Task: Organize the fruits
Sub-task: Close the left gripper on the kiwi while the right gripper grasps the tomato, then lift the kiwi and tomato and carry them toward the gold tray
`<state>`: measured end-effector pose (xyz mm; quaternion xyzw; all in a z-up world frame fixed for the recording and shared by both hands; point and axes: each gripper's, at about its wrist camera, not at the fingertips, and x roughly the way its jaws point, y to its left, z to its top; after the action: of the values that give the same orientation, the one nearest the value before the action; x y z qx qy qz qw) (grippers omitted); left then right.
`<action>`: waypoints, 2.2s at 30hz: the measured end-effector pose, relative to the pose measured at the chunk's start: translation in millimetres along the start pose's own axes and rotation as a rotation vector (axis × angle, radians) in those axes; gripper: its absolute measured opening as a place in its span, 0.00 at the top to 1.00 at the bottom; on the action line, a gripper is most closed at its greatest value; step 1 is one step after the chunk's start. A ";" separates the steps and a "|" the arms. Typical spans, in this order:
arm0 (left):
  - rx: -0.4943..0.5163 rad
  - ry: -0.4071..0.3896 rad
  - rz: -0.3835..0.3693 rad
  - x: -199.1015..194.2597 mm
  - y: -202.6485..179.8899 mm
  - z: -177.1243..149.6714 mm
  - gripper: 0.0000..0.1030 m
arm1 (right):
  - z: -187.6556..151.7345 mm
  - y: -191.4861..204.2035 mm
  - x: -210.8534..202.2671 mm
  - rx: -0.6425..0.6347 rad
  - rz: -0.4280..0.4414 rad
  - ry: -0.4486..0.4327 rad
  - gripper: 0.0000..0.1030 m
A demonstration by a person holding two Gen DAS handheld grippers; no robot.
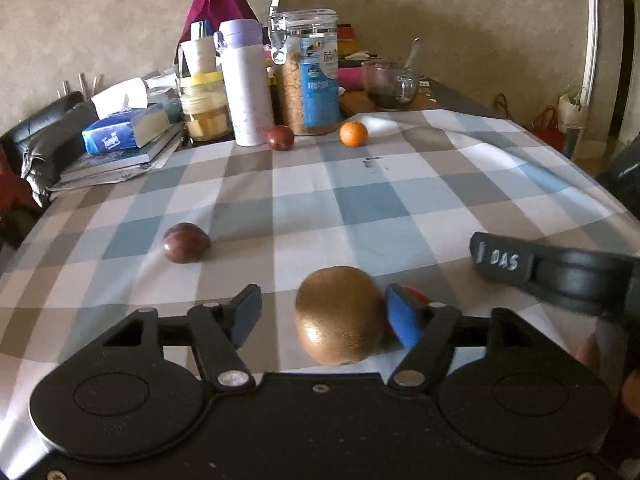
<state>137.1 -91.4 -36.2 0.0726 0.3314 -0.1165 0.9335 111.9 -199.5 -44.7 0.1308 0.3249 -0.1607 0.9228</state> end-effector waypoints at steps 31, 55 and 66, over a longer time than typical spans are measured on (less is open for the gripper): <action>-0.349 0.072 0.115 19.1 65.8 1.9 0.37 | -8.4 17.0 -4.1 -0.141 -0.028 -0.015 0.64; -0.375 0.088 0.099 26.2 69.9 0.0 0.41 | -11.2 21.6 -1.3 -0.173 -0.016 0.004 0.67; -0.395 0.070 0.111 21.9 71.0 0.1 0.43 | -11.0 19.4 -2.8 -0.157 -0.009 -0.003 0.67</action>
<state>172.5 -26.8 -45.9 -0.0898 0.3753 0.0052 0.9225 111.2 -177.4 -48.6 0.0563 0.3355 -0.1390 0.9300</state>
